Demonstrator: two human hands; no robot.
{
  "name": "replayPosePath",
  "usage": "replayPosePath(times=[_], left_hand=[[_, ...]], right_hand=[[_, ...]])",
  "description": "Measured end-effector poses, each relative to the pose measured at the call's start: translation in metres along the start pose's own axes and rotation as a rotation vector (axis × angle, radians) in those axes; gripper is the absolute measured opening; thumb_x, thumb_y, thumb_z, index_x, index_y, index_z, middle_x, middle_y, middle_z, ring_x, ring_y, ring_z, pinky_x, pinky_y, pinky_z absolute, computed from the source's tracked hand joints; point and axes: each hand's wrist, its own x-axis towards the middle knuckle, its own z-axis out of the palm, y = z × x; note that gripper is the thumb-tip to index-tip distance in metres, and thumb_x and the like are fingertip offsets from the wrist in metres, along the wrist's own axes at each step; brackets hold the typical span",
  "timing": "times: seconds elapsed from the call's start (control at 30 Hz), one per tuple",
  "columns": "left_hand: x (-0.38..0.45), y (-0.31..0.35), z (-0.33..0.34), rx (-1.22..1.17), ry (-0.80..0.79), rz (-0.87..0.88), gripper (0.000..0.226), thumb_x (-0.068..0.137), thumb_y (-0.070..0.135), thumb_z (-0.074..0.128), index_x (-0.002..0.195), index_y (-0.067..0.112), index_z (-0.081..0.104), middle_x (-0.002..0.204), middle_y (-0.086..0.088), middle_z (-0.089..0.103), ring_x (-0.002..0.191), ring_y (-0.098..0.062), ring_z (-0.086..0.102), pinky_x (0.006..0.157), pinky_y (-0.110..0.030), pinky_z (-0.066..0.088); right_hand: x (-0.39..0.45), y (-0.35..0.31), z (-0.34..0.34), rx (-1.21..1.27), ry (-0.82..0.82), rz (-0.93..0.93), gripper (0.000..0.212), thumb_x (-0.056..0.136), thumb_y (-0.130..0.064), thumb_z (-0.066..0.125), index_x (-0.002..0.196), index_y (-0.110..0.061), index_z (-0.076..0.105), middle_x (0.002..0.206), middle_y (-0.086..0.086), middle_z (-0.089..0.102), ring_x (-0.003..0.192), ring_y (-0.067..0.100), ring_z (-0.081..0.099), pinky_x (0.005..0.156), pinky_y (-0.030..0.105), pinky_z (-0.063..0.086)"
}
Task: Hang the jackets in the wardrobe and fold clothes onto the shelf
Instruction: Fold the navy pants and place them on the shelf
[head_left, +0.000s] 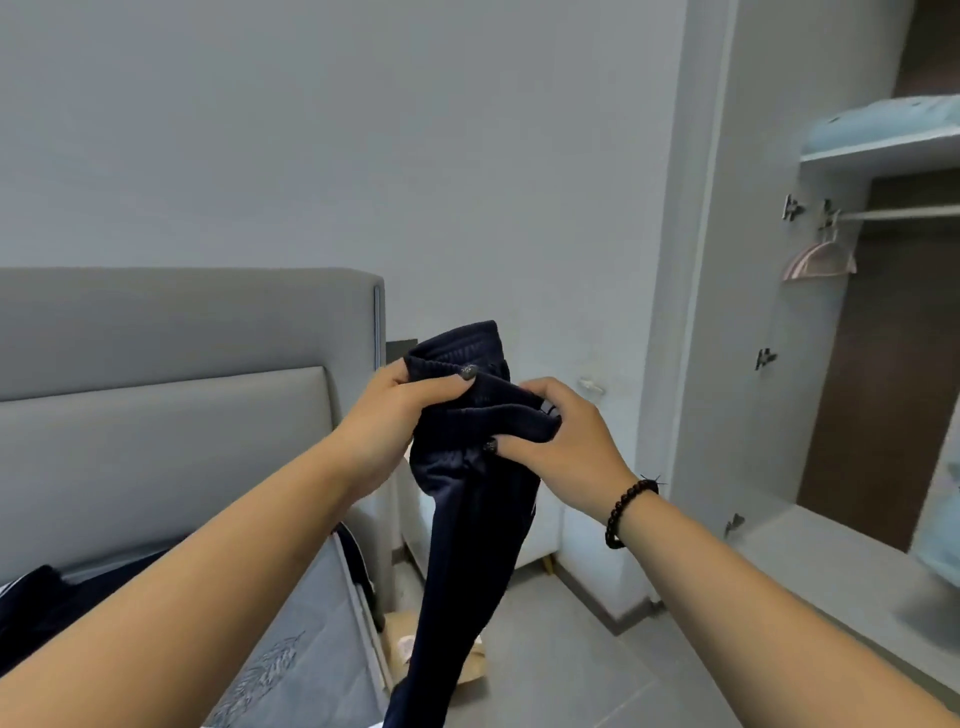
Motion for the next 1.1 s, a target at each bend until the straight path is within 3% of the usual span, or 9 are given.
replayPosePath(times=[0.2, 0.3, 0.43, 0.5, 0.67, 0.73, 0.83, 0.93, 1.1], left_hand=[[0.046, 0.023, 0.055, -0.249, -0.185, -0.074, 0.054, 0.071, 0.052, 0.073, 0.105, 0.011, 0.075, 0.115, -0.018, 0.07, 0.106, -0.032, 0.068, 0.083, -0.041, 0.057], [0.078, 0.033, 0.088, -0.296, -0.214, -0.149, 0.08, 0.077, 0.079, 0.044, 0.105, 0.011, 0.076, 0.119, -0.017, 0.068, 0.111, -0.031, 0.066, 0.086, -0.043, 0.056], [0.124, 0.032, 0.134, 0.034, -0.219, -0.021, 0.032, 0.102, 0.029, 0.044, 0.117, 0.012, 0.066, 0.121, -0.016, 0.067, 0.107, -0.028, 0.066, 0.09, -0.041, 0.054], [0.147, 0.028, 0.157, 0.122, -0.255, 0.002, 0.034, 0.098, 0.01, 0.048, 0.131, 0.011, 0.052, 0.113, -0.012, 0.068, 0.093, -0.024, 0.066, 0.082, -0.039, 0.056], [0.196, 0.026, 0.205, 0.14, -0.41, -0.052, 0.023, 0.093, 0.013, 0.055, 0.116, 0.013, 0.057, 0.083, 0.005, 0.061, 0.07, -0.011, 0.055, 0.075, -0.026, 0.046], [0.215, 0.023, 0.222, 0.162, -0.313, 0.03, 0.004, 0.091, 0.011, 0.058, 0.094, 0.012, 0.059, 0.069, 0.01, 0.058, 0.058, -0.005, 0.05, 0.066, -0.017, 0.04], [0.245, 0.019, 0.237, 0.16, -0.107, 0.177, 0.017, 0.09, 0.027, 0.066, 0.077, 0.017, 0.064, 0.06, 0.018, 0.066, 0.053, 0.005, 0.059, 0.049, -0.008, 0.043], [0.274, 0.019, 0.236, 0.144, 0.07, 0.199, 0.021, 0.088, 0.04, 0.069, 0.084, 0.02, 0.071, 0.081, 0.007, 0.074, 0.078, -0.01, 0.068, 0.064, -0.023, 0.052], [0.309, 0.017, 0.233, 0.279, 0.095, 0.167, 0.039, 0.088, 0.044, 0.067, 0.083, 0.005, 0.068, 0.082, -0.005, 0.069, 0.078, -0.025, 0.064, 0.075, -0.039, 0.053]], right_hand=[[0.015, -0.022, -0.07, 0.026, 0.037, -0.063, 0.022, 0.077, -0.009, 0.077, 0.092, -0.021, 0.066, 0.082, -0.009, 0.068, 0.077, 0.005, 0.065, 0.068, 0.018, 0.054], [0.024, -0.025, -0.11, 0.006, 0.087, -0.06, 0.016, 0.08, -0.01, 0.074, 0.09, -0.02, 0.067, 0.079, -0.008, 0.068, 0.072, 0.001, 0.064, 0.064, 0.014, 0.052], [0.042, -0.02, -0.166, -0.062, 0.191, -0.033, 0.014, 0.081, -0.012, 0.072, 0.093, -0.017, 0.067, 0.084, 0.001, 0.068, 0.071, 0.004, 0.063, 0.06, 0.012, 0.051], [0.053, -0.016, -0.193, -0.075, 0.229, -0.027, 0.015, 0.081, -0.011, 0.073, 0.089, -0.022, 0.067, 0.085, -0.002, 0.069, 0.068, -0.003, 0.063, 0.059, 0.009, 0.049], [0.081, -0.005, -0.248, -0.133, 0.267, -0.03, 0.02, 0.082, -0.008, 0.072, 0.095, -0.022, 0.067, 0.091, -0.003, 0.07, 0.074, -0.002, 0.065, 0.062, 0.01, 0.051], [0.09, 0.0, -0.269, -0.179, 0.301, -0.024, 0.022, 0.08, -0.008, 0.074, 0.098, -0.018, 0.066, 0.089, -0.004, 0.069, 0.075, -0.001, 0.064, 0.063, 0.01, 0.051], [0.099, 0.008, -0.301, -0.288, 0.387, -0.018, 0.032, 0.078, -0.011, 0.076, 0.105, -0.021, 0.061, 0.094, -0.013, 0.062, 0.081, -0.002, 0.061, 0.063, 0.009, 0.049], [0.099, 0.012, -0.336, -0.431, 0.503, -0.018, 0.035, 0.078, -0.014, 0.074, 0.104, -0.026, 0.054, 0.095, -0.014, 0.057, 0.08, -0.002, 0.058, 0.056, 0.006, 0.043], [0.081, 0.012, -0.389, -0.677, 0.565, -0.032, 0.03, 0.078, -0.014, 0.072, 0.09, -0.03, 0.049, 0.092, -0.008, 0.061, 0.08, 0.005, 0.057, 0.06, 0.008, 0.038]])
